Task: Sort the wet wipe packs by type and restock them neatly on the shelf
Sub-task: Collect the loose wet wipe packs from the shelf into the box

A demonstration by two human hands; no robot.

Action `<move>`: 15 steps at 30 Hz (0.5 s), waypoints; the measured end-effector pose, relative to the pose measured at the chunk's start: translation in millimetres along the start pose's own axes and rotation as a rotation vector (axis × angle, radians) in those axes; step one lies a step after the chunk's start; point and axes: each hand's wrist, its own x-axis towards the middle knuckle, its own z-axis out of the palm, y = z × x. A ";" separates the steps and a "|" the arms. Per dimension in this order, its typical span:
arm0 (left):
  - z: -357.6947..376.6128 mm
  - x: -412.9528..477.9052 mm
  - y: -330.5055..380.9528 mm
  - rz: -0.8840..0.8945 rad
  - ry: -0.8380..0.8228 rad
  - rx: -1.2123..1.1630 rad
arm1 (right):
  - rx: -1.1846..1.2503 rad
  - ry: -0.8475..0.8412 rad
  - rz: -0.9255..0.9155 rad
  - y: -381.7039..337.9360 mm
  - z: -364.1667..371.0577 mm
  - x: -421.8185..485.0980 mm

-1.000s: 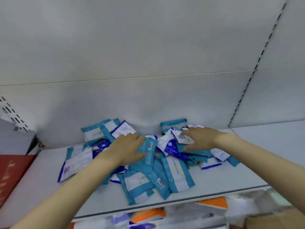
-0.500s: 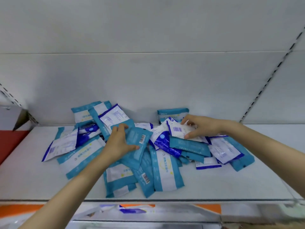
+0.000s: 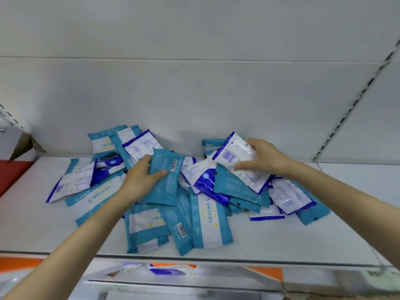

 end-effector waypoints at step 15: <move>47.9 -4.2 42.3 -0.167 -0.193 -0.387 | -0.029 -0.220 0.143 28.6 2.9 -24.5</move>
